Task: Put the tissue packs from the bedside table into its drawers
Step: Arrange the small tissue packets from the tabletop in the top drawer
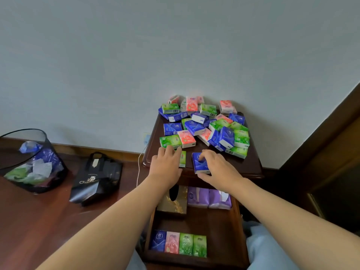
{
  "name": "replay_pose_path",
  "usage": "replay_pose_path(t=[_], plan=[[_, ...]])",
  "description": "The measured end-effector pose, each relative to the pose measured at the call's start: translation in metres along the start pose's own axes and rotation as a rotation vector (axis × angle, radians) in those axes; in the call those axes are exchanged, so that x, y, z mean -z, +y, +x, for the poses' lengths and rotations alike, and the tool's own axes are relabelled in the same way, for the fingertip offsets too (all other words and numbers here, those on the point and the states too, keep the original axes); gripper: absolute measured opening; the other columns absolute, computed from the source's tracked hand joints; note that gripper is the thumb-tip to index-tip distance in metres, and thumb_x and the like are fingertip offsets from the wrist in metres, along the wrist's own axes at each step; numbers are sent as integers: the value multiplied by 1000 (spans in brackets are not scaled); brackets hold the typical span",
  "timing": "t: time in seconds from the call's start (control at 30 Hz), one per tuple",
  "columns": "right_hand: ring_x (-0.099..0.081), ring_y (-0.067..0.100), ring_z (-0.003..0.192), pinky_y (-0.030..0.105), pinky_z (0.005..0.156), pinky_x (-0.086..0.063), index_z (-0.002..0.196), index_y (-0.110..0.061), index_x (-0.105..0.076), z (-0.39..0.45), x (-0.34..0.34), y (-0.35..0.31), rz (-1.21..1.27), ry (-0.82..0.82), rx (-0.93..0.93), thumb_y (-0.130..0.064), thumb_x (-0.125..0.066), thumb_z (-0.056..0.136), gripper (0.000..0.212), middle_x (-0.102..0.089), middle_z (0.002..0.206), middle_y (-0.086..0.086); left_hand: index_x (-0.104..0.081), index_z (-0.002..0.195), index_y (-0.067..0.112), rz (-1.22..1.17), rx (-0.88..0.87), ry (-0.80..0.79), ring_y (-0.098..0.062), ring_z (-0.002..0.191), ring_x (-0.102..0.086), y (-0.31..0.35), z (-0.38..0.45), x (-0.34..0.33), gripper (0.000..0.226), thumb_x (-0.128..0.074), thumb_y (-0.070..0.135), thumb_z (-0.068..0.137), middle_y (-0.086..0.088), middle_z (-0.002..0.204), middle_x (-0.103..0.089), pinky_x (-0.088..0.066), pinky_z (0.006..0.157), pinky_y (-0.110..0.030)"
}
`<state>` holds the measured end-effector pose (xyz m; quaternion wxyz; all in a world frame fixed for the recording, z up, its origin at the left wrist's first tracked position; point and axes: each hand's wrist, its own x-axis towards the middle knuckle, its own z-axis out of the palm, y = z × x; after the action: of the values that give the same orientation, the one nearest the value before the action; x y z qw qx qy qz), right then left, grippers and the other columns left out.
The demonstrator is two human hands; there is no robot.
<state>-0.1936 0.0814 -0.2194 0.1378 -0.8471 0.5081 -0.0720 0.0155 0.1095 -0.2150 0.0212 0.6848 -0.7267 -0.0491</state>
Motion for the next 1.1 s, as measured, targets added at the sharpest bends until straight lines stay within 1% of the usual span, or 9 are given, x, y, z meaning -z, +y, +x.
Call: replay_pose_path(t=[0.2, 0.33, 0.43, 0.5, 0.57, 0.7, 0.77, 0.93, 1.1], plan=[[-43, 16, 129, 33, 107, -49, 149, -22, -34, -8, 7, 6, 44, -64, -38, -48, -87, 75, 94, -36, 136, 0, -36, 149, 25, 16, 49, -8, -32, 131, -36, 6, 9, -3, 71, -73, 45, 92, -8, 144, -33, -51, 98, -45], [-56, 5, 113, 23, 90, -57, 135, -31, -46, -45, -10, 16, 237, 44, 15, -41, -90, 70, 79, -35, 125, -12, -44, 130, 27, -17, -66, 129, -26, 122, -41, 8, -10, -12, 67, -77, 54, 79, 0, 134, -41, -48, 93, -40], [-65, 4, 103, 16, 79, -55, 123, -37, -46, -83, -41, 29, 471, 77, -63, -31, -90, 68, 70, -54, 118, -20, -45, 115, 27, -262, -139, 168, -22, 106, -52, 14, -40, -44, 60, -80, 49, 72, 6, 113, -54, -48, 83, -39], [-68, 6, 96, 20, 77, -56, 121, -40, -46, -108, -69, 40, 494, -9, -198, -31, -92, 65, 74, -63, 111, -17, -37, 110, 31, -498, -77, 43, -17, 90, -57, 17, -61, -75, 62, -82, 49, 72, 11, 97, -58, -44, 71, -36], [-69, 6, 94, 26, 76, -59, 126, -37, -50, -127, -94, 49, 516, -115, -324, -32, -97, 61, 80, -67, 110, -13, -33, 112, 36, -663, -8, -110, -13, 83, -57, 20, -79, -107, 68, -85, 53, 71, 13, 95, -58, -38, 67, -31], [-73, 11, 89, 38, 62, -65, 123, -30, -61, -129, -127, 48, 568, -182, -415, -33, -97, 70, 63, -70, 104, -11, -47, 129, 32, -783, 112, -284, -17, 101, -60, 25, -90, -155, 81, -90, 61, 66, 4, 110, -61, -48, 83, -33], [-74, 15, 87, 35, 57, -64, 122, -29, -60, -126, -139, 46, 600, -176, -472, -28, -92, 78, 54, -70, 105, -6, -49, 136, 26, -813, 150, -320, -18, 105, -59, 28, -89, -165, 81, -89, 55, 71, 2, 114, -58, -47, 85, -30], [-65, 25, 116, 34, 97, -52, 133, -19, -65, -125, -170, 63, 275, -377, -478, -31, -69, 99, 37, -68, 128, 8, -36, 153, 22, -861, 216, -399, -13, 103, -51, 29, -77, -185, 74, -76, 38, 92, -6, 133, -49, -40, 72, -14], [-64, 32, 124, 36, 101, -52, 136, -16, -64, -113, -201, 69, 208, -528, -608, -26, -64, 102, 36, -65, 137, 13, -33, 159, 24, -842, 201, -428, -20, 118, -53, 30, -69, -195, 74, -72, 19, 96, -12, 147, -48, -43, 89, -24]])
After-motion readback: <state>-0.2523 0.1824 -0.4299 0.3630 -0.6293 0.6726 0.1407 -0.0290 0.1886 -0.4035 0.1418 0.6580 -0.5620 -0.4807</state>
